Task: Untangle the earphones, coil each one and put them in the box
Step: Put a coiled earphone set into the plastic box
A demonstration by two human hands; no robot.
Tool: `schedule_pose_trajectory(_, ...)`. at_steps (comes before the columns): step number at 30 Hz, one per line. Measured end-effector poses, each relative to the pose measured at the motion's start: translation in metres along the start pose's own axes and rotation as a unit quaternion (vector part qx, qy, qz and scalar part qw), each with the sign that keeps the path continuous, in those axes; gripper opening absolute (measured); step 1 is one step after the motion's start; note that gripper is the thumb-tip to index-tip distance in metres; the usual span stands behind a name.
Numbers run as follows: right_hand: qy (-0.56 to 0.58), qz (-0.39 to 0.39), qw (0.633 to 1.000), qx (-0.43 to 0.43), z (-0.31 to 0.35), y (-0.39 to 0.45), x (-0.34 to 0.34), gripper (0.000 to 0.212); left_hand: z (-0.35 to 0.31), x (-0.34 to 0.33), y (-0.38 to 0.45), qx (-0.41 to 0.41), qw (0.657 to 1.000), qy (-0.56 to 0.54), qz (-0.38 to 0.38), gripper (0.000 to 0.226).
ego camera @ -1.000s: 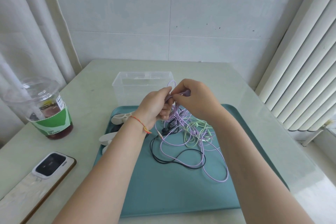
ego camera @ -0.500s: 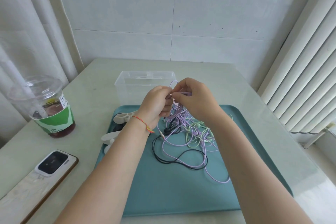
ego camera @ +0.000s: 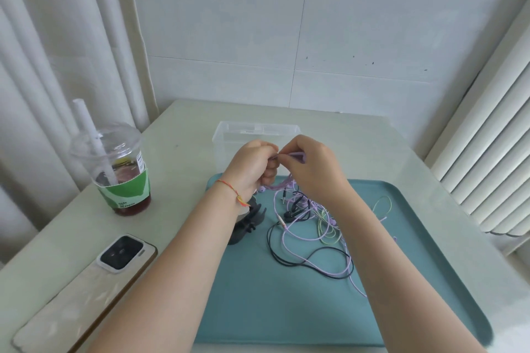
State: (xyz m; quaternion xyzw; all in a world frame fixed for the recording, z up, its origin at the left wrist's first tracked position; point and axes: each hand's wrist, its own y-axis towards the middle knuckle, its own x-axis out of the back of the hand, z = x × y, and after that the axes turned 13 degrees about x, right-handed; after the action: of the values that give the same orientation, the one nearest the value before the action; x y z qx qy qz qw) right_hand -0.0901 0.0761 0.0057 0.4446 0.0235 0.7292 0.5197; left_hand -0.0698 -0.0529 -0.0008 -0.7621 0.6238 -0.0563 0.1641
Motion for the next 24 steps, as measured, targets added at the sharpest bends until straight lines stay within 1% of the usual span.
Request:
schedule_pose_trajectory(2,0.000,0.000,1.000,-0.003,0.001,0.002,-0.004,0.006,0.002,0.010,0.000,-0.012,0.999,0.032,-0.023,0.017)
schedule_pose_trajectory(4,-0.006,0.001,1.000,-0.015,0.000,0.003,-0.005,0.006,0.005,0.020,0.003,-0.047,0.989,0.123,-0.072,0.022)
schedule_pose_trajectory(5,-0.010,0.003,1.000,-0.020,-0.001,0.002,-0.004,0.006,0.007,0.027,0.006,-0.070,0.972,0.197,-0.105,0.024)
schedule_pose_trajectory(6,-0.011,0.005,1.000,-0.024,-0.002,0.002,-0.004,0.005,0.009,0.034,0.008,-0.087,0.947,0.281,-0.132,0.025)
schedule_pose_trajectory(7,-0.008,0.006,1.000,-0.028,-0.004,0.002,-0.004,0.005,0.011,0.040,0.011,-0.088,0.914,0.368,-0.149,0.025)
schedule_pose_trajectory(8,-0.002,0.009,0.999,-0.032,-0.004,0.002,-0.005,0.004,0.013,0.047,0.013,-0.076,0.882,0.440,-0.152,0.025)
schedule_pose_trajectory(9,0.005,0.010,0.999,-0.035,-0.005,0.001,-0.006,0.004,0.015,0.052,0.016,-0.053,0.860,0.487,-0.143,0.023)
schedule_pose_trajectory(10,0.010,0.012,0.999,-0.038,-0.005,0.001,-0.006,0.003,0.016,0.055,0.017,-0.028,0.852,0.507,-0.127,0.019)
schedule_pose_trajectory(12,0.016,0.016,0.999,-0.038,-0.005,0.002,-0.008,0.003,0.016,0.060,0.017,0.003,0.857,0.507,-0.093,0.008)
schedule_pose_trajectory(15,0.031,0.009,0.999,-0.043,-0.003,0.004,-0.008,0.008,0.014,0.064,0.015,0.003,0.867,0.495,-0.060,0.022)
schedule_pose_trajectory(17,0.047,0.005,0.998,-0.045,-0.003,0.005,-0.006,0.010,0.014,0.064,0.014,-0.008,0.858,0.511,-0.058,0.026)
schedule_pose_trajectory(20,0.065,-0.001,0.997,-0.047,-0.004,0.002,-0.003,0.008,0.015,0.062,0.012,-0.022,0.832,0.548,-0.082,0.023)
schedule_pose_trajectory(21,0.070,-0.002,0.996,-0.049,-0.004,0.001,-0.002,0.006,0.016,0.061,0.012,-0.027,0.829,0.551,-0.089,0.023)
schedule_pose_trajectory(22,0.074,-0.002,0.996,-0.049,-0.004,0.000,-0.001,0.005,0.016,0.059,0.011,-0.038,0.831,0.546,-0.098,0.023)
schedule_pose_trajectory(23,0.079,-0.001,0.996,-0.049,-0.004,-0.001,-0.001,0.004,0.016,0.058,0.010,-0.058,0.846,0.519,-0.111,0.023)
schedule_pose_trajectory(24,0.085,0.001,0.995,-0.048,-0.004,-0.002,0.000,0.003,0.015,0.056,0.009,-0.085,0.869,0.471,-0.124,0.020)
